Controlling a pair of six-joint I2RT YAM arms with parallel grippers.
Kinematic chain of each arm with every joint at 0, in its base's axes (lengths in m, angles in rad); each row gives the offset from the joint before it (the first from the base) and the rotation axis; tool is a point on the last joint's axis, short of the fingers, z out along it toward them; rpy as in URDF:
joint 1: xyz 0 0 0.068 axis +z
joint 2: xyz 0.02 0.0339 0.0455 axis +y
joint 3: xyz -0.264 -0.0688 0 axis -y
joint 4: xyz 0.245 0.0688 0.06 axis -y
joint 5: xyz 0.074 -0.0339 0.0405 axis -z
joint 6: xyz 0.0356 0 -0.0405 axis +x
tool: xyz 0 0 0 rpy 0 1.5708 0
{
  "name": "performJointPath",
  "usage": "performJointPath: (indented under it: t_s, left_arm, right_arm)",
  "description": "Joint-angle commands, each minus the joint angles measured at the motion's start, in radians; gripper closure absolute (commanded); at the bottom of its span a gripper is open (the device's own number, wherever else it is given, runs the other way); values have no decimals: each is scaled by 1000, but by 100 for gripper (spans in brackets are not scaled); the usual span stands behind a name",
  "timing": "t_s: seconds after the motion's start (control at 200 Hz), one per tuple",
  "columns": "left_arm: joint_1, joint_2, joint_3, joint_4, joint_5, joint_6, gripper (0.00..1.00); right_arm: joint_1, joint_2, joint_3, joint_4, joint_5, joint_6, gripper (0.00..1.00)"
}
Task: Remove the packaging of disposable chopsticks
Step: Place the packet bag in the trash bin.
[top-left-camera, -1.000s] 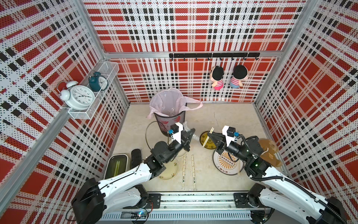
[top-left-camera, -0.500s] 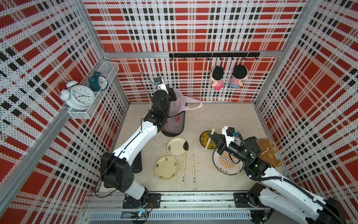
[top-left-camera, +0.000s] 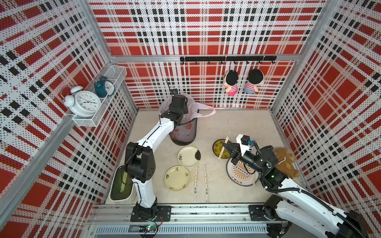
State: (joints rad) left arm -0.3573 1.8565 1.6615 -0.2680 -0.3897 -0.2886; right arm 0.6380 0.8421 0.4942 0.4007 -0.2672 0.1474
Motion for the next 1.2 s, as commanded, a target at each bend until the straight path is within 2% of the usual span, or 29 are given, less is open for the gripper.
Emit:
performJointPath:
  t_s: [0.0,0.366,0.486,0.571,0.656,0.747,0.822,0.982,1.102,1.198]
  left_arm:
    - [-9,-67,26,-19,-14,3,28]
    - [-3,-193,-61,21,69,3,12]
    - [-11,-219,-76,24,71,5,13]
    - [-37,-277,-139,79,95,10,16]
    - [-100,-373,-242,164,71,37,16]
    - [-191,-491,-361,254,5,55,11]
    - [-258,-565,-434,282,-37,52,0]
    - [-426,-680,-597,358,-126,66,2]
    - [-512,-730,-739,477,-82,42,2]
    - [-549,-701,-803,563,3,48,2]
  right_arm:
    - [-9,6,-2,13,3,-5,100]
    - [-9,12,-2,12,8,-6,100]
    - [-9,12,-2,12,12,-8,100]
    - [-10,18,2,8,37,8,100]
    - [-23,51,16,0,34,29,100]
    - [-38,98,30,9,18,52,100]
    - [-59,131,40,21,-11,94,100]
    - [-185,204,53,72,-149,277,100]
    - [-281,301,68,126,-272,436,100]
    - [-294,366,98,90,-298,478,100]
